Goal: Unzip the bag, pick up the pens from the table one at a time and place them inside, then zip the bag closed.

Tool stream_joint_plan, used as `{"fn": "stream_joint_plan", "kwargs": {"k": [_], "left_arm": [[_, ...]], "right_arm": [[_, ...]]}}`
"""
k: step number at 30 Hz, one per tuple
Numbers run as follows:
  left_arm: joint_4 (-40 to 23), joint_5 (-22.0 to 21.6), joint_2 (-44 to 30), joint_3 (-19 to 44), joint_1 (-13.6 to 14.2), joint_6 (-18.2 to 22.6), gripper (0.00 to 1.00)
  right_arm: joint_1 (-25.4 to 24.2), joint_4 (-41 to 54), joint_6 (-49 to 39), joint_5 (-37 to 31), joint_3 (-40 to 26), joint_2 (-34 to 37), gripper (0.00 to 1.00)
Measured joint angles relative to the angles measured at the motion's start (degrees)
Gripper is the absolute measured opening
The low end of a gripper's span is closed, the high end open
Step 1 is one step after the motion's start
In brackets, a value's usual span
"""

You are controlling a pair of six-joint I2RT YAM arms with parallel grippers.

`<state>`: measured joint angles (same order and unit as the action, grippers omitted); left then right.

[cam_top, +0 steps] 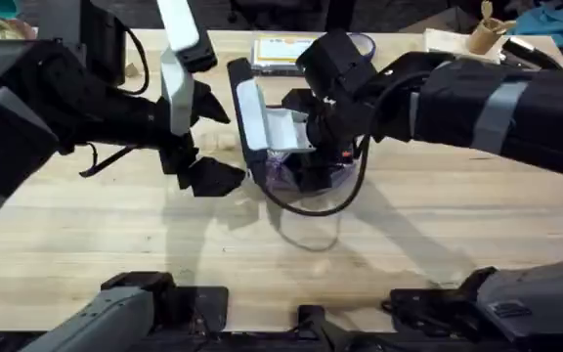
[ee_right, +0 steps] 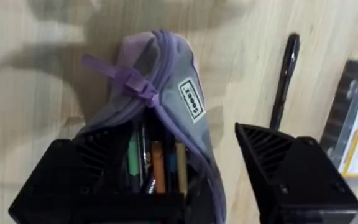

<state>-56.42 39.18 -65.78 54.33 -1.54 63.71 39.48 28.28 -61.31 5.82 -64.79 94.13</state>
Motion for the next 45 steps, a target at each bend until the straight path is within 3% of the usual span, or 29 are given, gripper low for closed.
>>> {"fn": "stream_joint_plan", "kwargs": {"k": [7,13,18,25,33,45], "left_arm": [[0.0,0.0,0.0,0.0,0.0,0.0,0.993],[0.0,0.0,0.0,0.0,0.0,0.0,0.993],[0.0,0.0,0.0,0.0,0.0,0.0,0.993],[0.1,0.0,0.0,0.0,0.0,0.0,0.993],[0.1,0.0,0.0,0.0,0.0,0.0,0.993],[0.1,0.0,0.0,0.0,0.0,0.0,0.993]], "right_arm": [[-0.5,0.4,9.0,-0.5,0.0,-4.7,0.998],[-4.4,0.4,19.0,0.0,-0.6,-10.4,0.996],[-7.9,0.4,26.2,0.0,-3.1,-11.1,0.996],[-8.2,-4.9,29.4,0.2,-5.2,-11.0,0.996],[-8.7,-6.3,33.1,0.2,-8.4,-5.4,0.996],[-8.7,-5.5,38.4,0.2,-20.0,6.9,0.996]]}}
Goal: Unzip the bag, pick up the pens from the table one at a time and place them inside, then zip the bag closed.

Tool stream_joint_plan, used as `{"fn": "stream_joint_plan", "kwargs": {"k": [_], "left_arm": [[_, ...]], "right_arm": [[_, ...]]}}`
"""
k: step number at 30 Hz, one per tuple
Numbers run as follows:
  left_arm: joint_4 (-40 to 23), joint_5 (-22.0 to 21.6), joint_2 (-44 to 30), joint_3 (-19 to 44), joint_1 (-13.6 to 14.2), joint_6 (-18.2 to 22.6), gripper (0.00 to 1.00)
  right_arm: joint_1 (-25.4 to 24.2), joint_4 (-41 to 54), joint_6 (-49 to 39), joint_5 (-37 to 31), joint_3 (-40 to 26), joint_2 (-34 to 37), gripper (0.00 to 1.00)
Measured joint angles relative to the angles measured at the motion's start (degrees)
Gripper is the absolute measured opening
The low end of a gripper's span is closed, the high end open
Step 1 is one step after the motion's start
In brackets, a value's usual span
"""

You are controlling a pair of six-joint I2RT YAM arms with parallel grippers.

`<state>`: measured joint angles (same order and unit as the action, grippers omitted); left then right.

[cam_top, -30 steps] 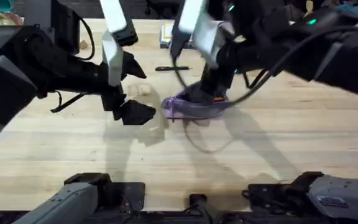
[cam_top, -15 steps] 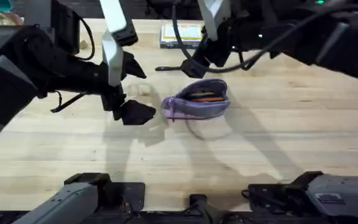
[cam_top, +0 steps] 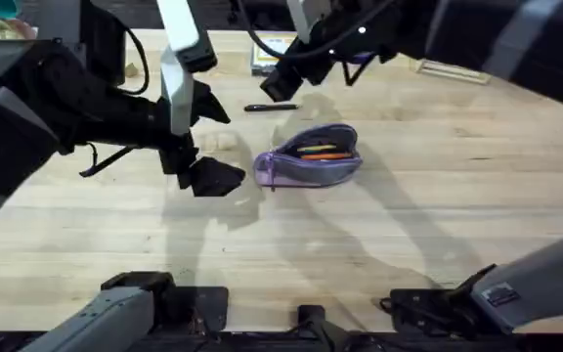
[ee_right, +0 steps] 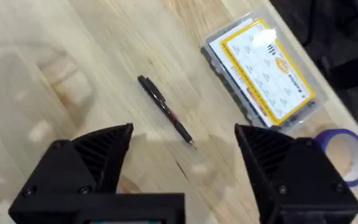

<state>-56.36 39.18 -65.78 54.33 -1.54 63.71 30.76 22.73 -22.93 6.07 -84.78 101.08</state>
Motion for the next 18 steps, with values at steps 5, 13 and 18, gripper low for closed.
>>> {"fn": "stream_joint_plan", "kwargs": {"k": [5,13,18], "left_arm": [[0.1,0.0,0.0,0.0,0.0,0.0,0.993],[0.2,0.0,0.0,0.0,0.0,0.0,0.993],[0.2,0.0,0.0,0.0,0.0,0.0,0.993]], "right_arm": [[0.0,-1.5,2.7,0.0,-1.7,5.1,0.996],[-0.2,-7.7,3.9,0.0,-1.7,14.6,0.996],[-0.4,-9.9,6.0,0.0,-1.7,17.8,0.996]]}}
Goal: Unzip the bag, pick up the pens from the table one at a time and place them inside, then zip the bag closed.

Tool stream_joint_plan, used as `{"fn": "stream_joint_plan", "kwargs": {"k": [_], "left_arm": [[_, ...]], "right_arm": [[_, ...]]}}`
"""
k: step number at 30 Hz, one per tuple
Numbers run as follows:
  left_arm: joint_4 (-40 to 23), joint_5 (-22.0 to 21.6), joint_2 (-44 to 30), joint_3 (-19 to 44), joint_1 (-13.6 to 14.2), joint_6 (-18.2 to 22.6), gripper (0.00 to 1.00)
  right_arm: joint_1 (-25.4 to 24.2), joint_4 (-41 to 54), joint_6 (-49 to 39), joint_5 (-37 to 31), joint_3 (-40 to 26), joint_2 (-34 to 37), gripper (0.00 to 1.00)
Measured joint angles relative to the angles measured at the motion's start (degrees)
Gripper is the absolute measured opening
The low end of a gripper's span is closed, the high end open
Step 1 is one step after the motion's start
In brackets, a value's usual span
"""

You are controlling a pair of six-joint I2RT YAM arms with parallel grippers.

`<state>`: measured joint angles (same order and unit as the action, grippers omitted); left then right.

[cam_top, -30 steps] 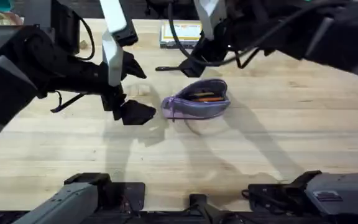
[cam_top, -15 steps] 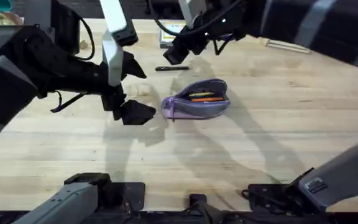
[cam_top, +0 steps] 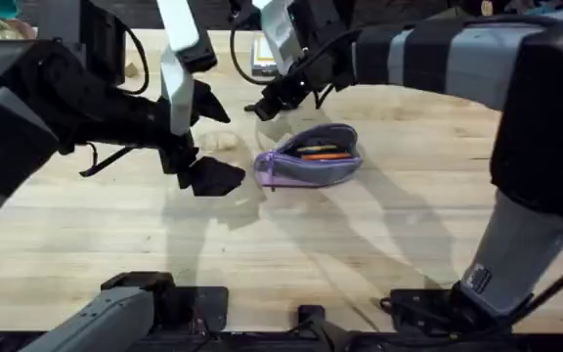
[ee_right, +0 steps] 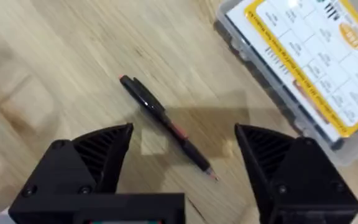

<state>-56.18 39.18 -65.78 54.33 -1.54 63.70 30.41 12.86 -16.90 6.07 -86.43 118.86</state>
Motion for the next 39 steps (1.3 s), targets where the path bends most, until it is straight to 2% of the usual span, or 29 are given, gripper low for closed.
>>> {"fn": "stream_joint_plan", "kwargs": {"k": [8,13,15,18,23,25,27,32,39], "left_arm": [[0.0,0.0,0.0,0.0,0.0,0.0,0.993],[0.0,0.0,0.0,0.0,0.0,0.0,0.993],[0.0,0.0,0.0,0.0,0.0,0.0,0.993],[0.0,0.0,0.0,0.0,0.0,0.0,0.993],[0.0,0.0,0.0,0.0,0.0,0.0,0.993],[0.0,0.0,0.0,0.0,0.0,0.0,0.993],[0.0,0.0,0.0,0.0,0.0,0.0,0.993],[0.0,0.0,0.0,0.0,0.0,0.0,0.993],[0.0,0.0,0.0,0.0,0.0,0.0,0.993]], "right_arm": [[-1.3,0.4,5.6,0.7,-0.1,3.8,0.996],[-1.4,2.1,6.0,0.8,-0.9,3.9,0.995],[-1.4,2.4,6.0,0.7,-1.0,3.9,0.962],[-1.5,2.6,6.2,0.5,-1.1,3.9,0.736],[-1.7,2.6,6.4,0.4,-1.2,3.9,0.288],[-1.7,2.4,6.5,0.3,-1.2,3.9,0.07],[-1.7,2.5,6.8,0.4,-1.4,3.9,0.04],[-1.7,2.5,6.6,0.4,-1.5,3.9,0.037],[-1.7,3.1,1.9,0.7,-1.8,3.9,0.027]]}}
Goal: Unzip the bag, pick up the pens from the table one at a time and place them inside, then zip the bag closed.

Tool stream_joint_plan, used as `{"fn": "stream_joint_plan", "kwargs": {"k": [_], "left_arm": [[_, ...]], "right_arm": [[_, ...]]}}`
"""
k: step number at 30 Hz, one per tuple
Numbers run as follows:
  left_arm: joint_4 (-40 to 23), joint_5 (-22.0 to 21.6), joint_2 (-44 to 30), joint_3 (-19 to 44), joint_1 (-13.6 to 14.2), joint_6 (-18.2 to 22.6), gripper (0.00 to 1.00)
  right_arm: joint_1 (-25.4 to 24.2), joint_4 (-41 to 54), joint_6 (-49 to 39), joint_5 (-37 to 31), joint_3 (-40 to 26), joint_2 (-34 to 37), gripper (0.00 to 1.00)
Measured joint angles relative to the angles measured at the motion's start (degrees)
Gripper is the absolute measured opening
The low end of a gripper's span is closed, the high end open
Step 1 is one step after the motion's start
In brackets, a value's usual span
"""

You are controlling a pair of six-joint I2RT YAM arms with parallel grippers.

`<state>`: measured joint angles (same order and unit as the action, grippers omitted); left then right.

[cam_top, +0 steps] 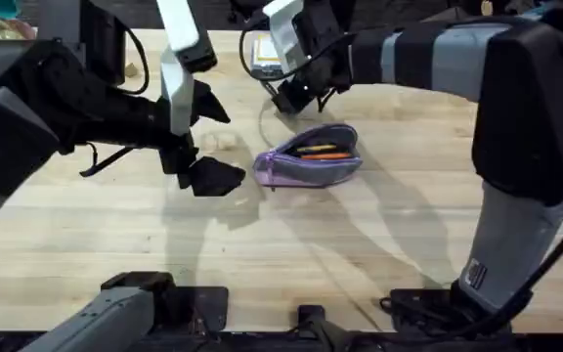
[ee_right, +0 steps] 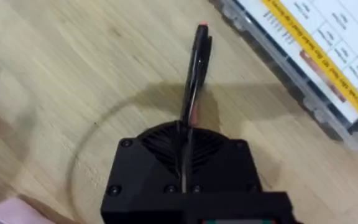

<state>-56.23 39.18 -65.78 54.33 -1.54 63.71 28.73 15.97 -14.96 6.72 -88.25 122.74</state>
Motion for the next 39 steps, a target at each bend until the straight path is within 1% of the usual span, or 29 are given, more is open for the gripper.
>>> {"fn": "stream_joint_plan", "kwargs": {"k": [4,7,12,15,23,33,39], "left_arm": [[0.0,0.0,0.0,0.0,0.0,0.0,0.993],[0.0,0.0,0.0,0.0,0.0,0.0,0.993],[0.0,0.0,0.0,0.0,0.0,0.0,0.993],[0.0,0.0,0.0,0.0,0.0,0.0,0.993],[0.1,0.0,0.0,0.0,0.0,0.0,0.993],[0.0,0.0,0.0,0.0,0.0,0.0,0.993],[0.0,0.0,0.0,0.0,0.0,0.0,0.993]], "right_arm": [[0.1,0.8,-4.9,0.1,0.0,-0.8,0.028],[0.1,1.0,-8.7,0.2,0.0,-2.7,0.027],[0.1,1.2,-14.1,0.2,0.0,-8.6,0.029],[0.1,3.7,-16.5,0.2,0.0,-12.5,0.03],[0.1,18.6,-27.8,0.2,-0.1,-21.1,0.03],[0.1,34.4,-40.5,0.1,-0.1,-30.3,0.031],[-0.6,44.6,-50.1,0.0,-0.1,-33.7,0.031]]}}
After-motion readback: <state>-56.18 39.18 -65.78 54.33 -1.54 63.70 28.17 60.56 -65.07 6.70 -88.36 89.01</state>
